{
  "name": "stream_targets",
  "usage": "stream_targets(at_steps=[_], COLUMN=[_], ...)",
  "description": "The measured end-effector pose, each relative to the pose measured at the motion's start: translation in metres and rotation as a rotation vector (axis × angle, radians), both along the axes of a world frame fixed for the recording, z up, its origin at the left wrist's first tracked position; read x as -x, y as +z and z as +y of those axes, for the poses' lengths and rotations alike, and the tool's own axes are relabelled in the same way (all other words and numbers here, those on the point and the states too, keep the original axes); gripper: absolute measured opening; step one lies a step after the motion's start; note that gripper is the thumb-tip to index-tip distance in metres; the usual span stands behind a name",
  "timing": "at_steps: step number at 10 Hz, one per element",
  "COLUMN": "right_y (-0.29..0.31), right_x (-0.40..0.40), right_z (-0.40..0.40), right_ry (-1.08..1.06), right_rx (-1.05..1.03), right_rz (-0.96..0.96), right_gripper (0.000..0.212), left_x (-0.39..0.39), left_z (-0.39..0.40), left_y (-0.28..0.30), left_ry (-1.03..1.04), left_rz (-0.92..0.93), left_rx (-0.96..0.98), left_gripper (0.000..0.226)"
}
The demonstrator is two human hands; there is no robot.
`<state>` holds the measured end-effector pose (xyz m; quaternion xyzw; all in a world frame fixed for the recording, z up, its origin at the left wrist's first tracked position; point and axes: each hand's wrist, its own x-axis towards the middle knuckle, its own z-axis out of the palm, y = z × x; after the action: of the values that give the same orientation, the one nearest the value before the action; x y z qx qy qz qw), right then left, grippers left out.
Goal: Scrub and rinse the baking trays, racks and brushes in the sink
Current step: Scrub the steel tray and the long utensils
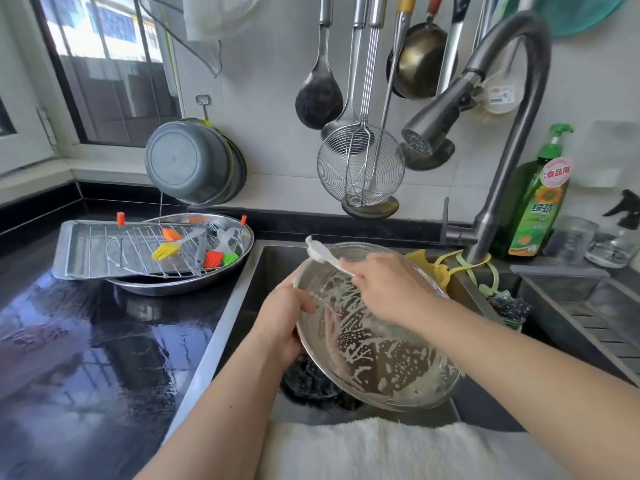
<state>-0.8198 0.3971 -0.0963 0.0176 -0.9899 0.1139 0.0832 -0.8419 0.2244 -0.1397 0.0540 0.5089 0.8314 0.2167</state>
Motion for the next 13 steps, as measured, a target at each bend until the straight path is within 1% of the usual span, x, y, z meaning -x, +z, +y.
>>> stream_targets(at_steps=[1, 2, 3, 4, 5, 6, 7, 8, 9, 10, 11, 12, 13], right_y=[-0.012, -0.007, -0.009, -0.012, -0.001, 0.004, 0.004, 0.004, -0.004, -0.002, 0.002, 0.014, 0.031], right_x=[-0.023, -0.015, -0.013, -0.037, -0.040, -0.034, -0.040, -0.064, -0.076, -0.065, -0.057, -0.064, -0.067], right_z=[-0.018, -0.012, -0.016, -0.022, -0.013, -0.010, -0.004, 0.014, 0.020, 0.014, -0.009, -0.038, -0.043], right_ry=[0.176, 0.132, 0.157, 0.266, 0.273, 0.253, 0.297, 0.289, 0.262, 0.142, 0.115, 0.114, 0.082], right_rx=[0.084, 0.094, 0.087, 0.053, 0.021, -0.007, 0.003, -0.002, 0.062, 0.114, 0.292, 0.280, 0.147], right_rz=[-0.177, -0.134, -0.145, -0.282, -0.302, -0.277, -0.346, -0.435, -0.430, -0.349, -0.295, -0.404, -0.474], right_gripper=[0.044, 0.044, 0.043, 0.042, 0.041, 0.039, 0.038, 0.038, 0.039, 0.035, 0.033, 0.033, 0.032], left_x=[0.003, 0.007, 0.010, 0.010, 0.007, 0.008, 0.011, 0.012, 0.014, 0.019, 0.023, 0.026, 0.024], left_z=[-0.002, -0.004, -0.007, -0.011, -0.009, -0.005, -0.006, -0.005, -0.002, -0.002, 0.000, 0.002, -0.002], left_y=[-0.004, -0.007, -0.006, -0.004, -0.004, -0.005, -0.003, -0.004, -0.009, -0.017, -0.022, -0.024, -0.020], left_ry=[0.023, 0.051, 0.100, 0.155, 0.114, 0.091, 0.078, 0.092, 0.153, 0.170, 0.184, 0.212, 0.236], left_rz=[-0.080, -0.118, -0.154, -0.177, -0.192, -0.156, -0.078, -0.016, -0.033, -0.068, -0.125, -0.105, -0.047], left_rx=[-0.079, -0.226, -0.306, -0.311, -0.248, -0.224, -0.247, -0.174, -0.121, -0.177, -0.207, -0.231, -0.284], left_gripper=[0.070, 0.049, 0.044, 0.046, 0.044, 0.057, 0.060, 0.065, 0.055, 0.041, 0.038, 0.039, 0.036])
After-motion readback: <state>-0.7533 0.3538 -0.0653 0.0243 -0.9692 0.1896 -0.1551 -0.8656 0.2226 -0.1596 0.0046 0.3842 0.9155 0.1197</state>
